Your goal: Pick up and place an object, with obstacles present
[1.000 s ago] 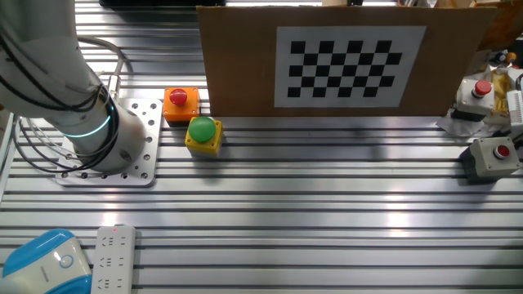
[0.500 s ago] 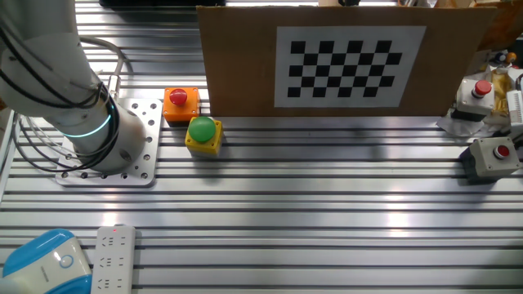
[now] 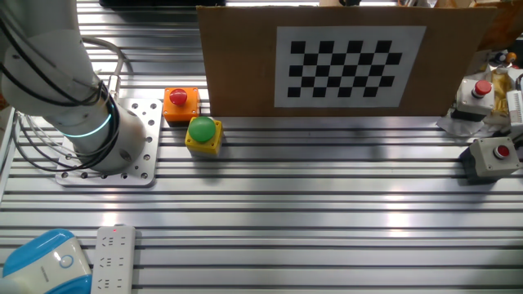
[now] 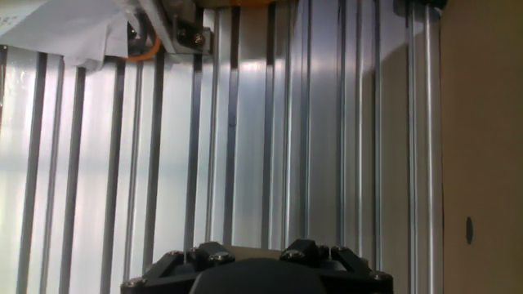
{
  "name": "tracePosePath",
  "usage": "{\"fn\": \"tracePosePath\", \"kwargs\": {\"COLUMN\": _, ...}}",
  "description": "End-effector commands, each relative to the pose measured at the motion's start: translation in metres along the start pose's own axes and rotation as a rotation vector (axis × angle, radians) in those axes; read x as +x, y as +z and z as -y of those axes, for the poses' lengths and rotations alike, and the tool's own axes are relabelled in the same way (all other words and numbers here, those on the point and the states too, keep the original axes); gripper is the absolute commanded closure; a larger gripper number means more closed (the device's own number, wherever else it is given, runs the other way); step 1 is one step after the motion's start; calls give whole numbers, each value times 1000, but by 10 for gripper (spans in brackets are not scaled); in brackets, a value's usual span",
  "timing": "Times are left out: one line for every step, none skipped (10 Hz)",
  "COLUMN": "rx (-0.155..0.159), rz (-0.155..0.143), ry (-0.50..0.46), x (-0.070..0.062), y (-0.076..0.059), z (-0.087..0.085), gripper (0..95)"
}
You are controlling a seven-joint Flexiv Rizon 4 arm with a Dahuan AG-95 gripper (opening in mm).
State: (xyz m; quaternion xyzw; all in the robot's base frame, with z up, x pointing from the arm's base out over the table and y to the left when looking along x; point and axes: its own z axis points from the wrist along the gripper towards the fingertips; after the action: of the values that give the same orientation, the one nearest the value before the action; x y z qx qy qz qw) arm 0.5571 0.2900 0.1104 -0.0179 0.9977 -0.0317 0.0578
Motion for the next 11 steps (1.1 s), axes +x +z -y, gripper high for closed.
{"fn": "tracePosePath", "kwargs": {"rx": -12, "rz": -19, "ry": -2, "x": 0, "y": 0, "z": -1, "gripper": 950}}
{"fn": "tracePosePath", "kwargs": {"rx": -15, "rz": -31, "ry": -3, "x": 0, "y": 0, "z": -1, "gripper": 950}}
{"fn": "tracePosePath", "kwargs": {"rx": -8, "rz": -56, "ry": -3, "x": 0, "y": 0, "z": -1, "gripper": 950}}
{"fn": "tracePosePath", "kwargs": {"rx": -11, "rz": -69, "ry": 2, "x": 0, "y": 0, "z": -1, "gripper": 950}}
{"fn": "tracePosePath", "kwargs": {"rx": -11, "rz": -78, "ry": 4, "x": 0, "y": 0, "z": -1, "gripper": 950}}
{"fn": "tracePosePath", "kwargs": {"rx": -3, "rz": -85, "ry": 9, "x": 0, "y": 0, "z": -1, "gripper": 950}}
{"fn": "tracePosePath", "kwargs": {"rx": 10, "rz": -91, "ry": 15, "x": 0, "y": 0, "z": -1, "gripper": 950}}
{"fn": "tracePosePath", "kwargs": {"rx": 13, "rz": -100, "ry": 17, "x": 0, "y": 0, "z": -1, "gripper": 950}}
{"fn": "tracePosePath", "kwargs": {"rx": 15, "rz": -100, "ry": 16, "x": 0, "y": 0, "z": -1, "gripper": 950}}
{"fn": "tracePosePath", "kwargs": {"rx": 17, "rz": -99, "ry": 12, "x": 0, "y": 0, "z": -1, "gripper": 950}}
{"fn": "tracePosePath", "kwargs": {"rx": 17, "rz": -97, "ry": 11, "x": 0, "y": 0, "z": -1, "gripper": 950}}
